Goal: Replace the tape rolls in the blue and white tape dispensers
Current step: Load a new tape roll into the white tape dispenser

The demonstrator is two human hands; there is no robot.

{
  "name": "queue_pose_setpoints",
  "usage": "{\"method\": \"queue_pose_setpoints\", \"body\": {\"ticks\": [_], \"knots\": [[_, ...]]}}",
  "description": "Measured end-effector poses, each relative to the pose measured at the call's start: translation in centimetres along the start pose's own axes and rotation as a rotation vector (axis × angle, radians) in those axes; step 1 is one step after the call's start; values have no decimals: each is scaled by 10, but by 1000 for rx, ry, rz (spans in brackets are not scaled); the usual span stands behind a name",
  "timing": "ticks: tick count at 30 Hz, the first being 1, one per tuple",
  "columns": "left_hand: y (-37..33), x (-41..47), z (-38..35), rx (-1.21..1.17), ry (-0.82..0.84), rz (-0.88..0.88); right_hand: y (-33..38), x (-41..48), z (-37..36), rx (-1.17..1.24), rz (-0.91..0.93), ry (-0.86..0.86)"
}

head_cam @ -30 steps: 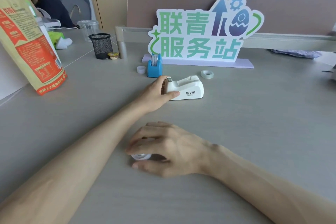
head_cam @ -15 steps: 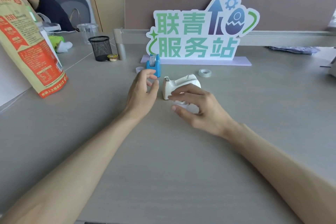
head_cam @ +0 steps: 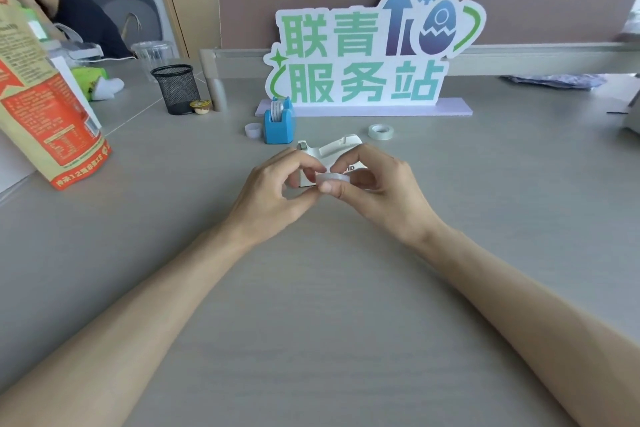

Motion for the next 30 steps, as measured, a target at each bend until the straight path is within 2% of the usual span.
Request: {"method": "queue_pose_setpoints", "body": {"ticks": [10, 16, 22, 27, 30], "knots": [[8, 2, -4, -43, 3, 40, -8, 1, 4, 60, -112, 38], [6, 3, -5, 5, 13, 7, -17, 6, 5, 87, -138, 65], [15, 3, -6, 40, 31, 44, -22, 7, 2, 78, -161, 164], [19, 4, -7, 120, 18, 36, -27, 6, 6, 47, -201, 238], [15, 3, -6, 269, 11, -35, -30, 6, 4, 7, -189, 244]]}}
Point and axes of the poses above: each hand's wrist, its own x-axis towards the middle knuckle, its own z-axis out of the back of the hand, y = z × x, the point moved 2 cm from there along x, towards the middle knuckle, and after that the axes turned 6 degrees about y, right-handed, at the moved point
